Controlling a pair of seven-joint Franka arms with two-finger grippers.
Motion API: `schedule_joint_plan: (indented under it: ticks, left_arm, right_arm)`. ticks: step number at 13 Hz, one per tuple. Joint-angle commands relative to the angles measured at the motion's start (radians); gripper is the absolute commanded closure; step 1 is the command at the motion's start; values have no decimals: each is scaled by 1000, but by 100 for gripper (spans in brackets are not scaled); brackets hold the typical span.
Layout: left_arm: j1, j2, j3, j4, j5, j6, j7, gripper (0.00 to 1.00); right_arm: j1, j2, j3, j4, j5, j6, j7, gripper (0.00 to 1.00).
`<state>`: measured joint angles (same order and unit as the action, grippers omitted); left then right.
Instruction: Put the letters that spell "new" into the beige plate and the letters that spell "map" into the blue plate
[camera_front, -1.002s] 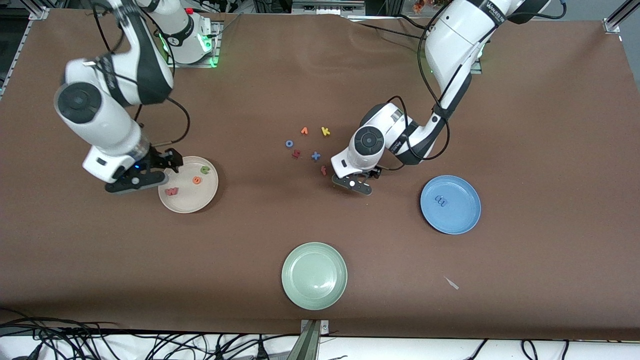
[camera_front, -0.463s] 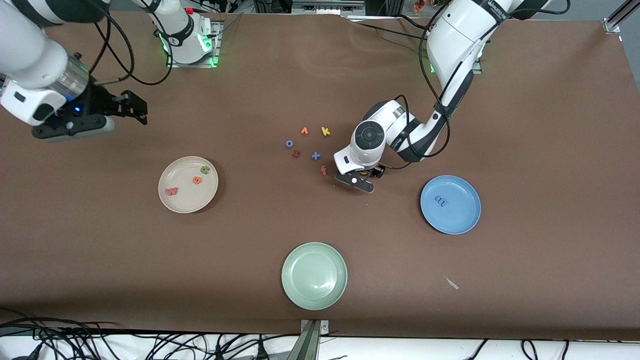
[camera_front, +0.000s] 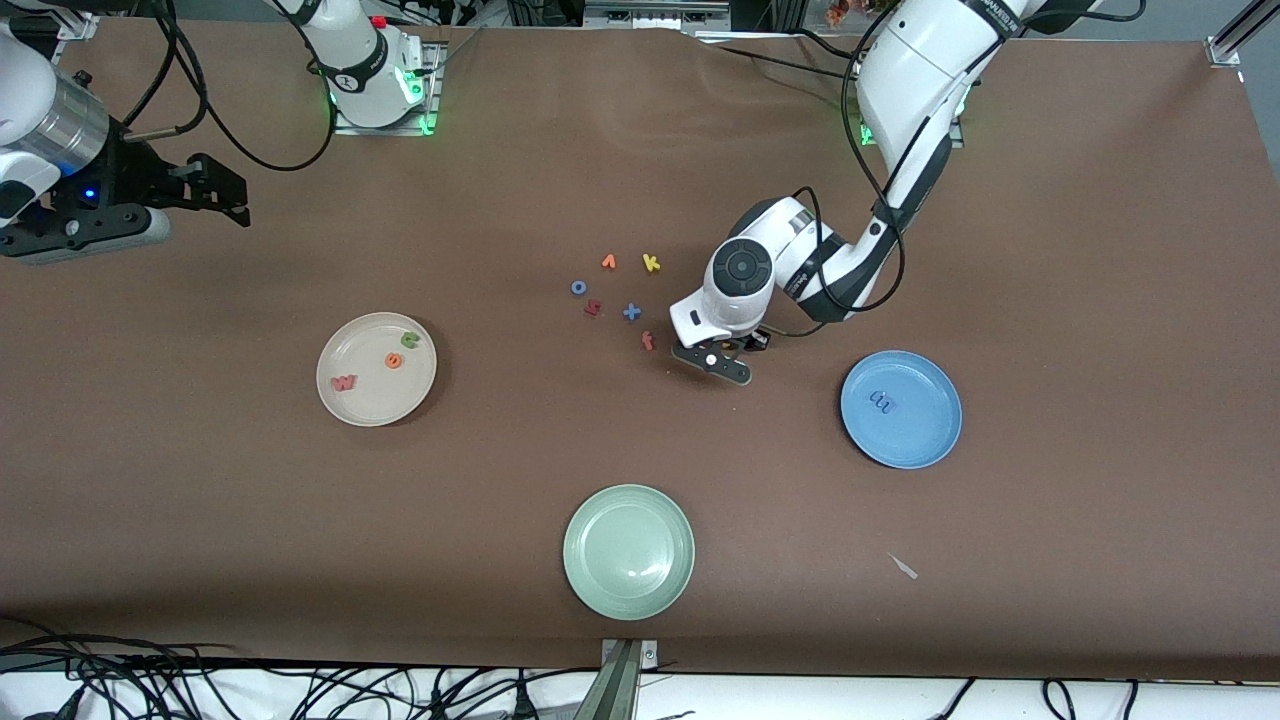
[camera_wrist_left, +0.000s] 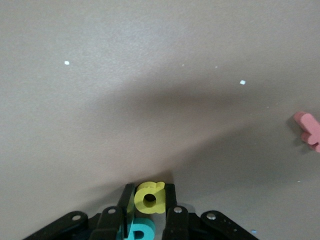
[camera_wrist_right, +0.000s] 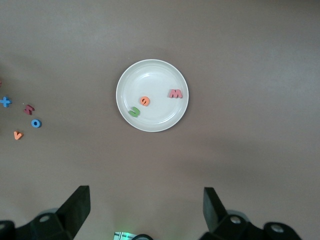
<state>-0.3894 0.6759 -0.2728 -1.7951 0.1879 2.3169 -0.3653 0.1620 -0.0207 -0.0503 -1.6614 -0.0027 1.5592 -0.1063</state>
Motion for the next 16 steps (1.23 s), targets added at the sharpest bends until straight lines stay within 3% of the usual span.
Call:
schedule_joint_plan:
  ticks: [1, 6, 8, 13, 16]
  left_arm:
    - [14, -33, 1, -17, 31, -4, -14, 100]
    - [115, -140, 1, 33, 31, -195, 15, 100]
    - [202, -154, 1, 30, 33, -246, 127, 100]
    - [395, -164, 0, -35, 77, -241, 333, 100]
    - [443, -154, 0, -90, 130, -162, 347, 98]
  right_arm:
    - [-10, 25, 6, 51, 12, -28, -16, 0]
    - [-21, 30, -5, 64, 9, -28, -24, 0]
    - [-21, 34, -11, 94, 6, -31, -23, 0]
    - [-27, 45, -19, 115, 10, -14, -21, 0]
    - [-24, 61, -17, 149, 13, -27, -9, 0]
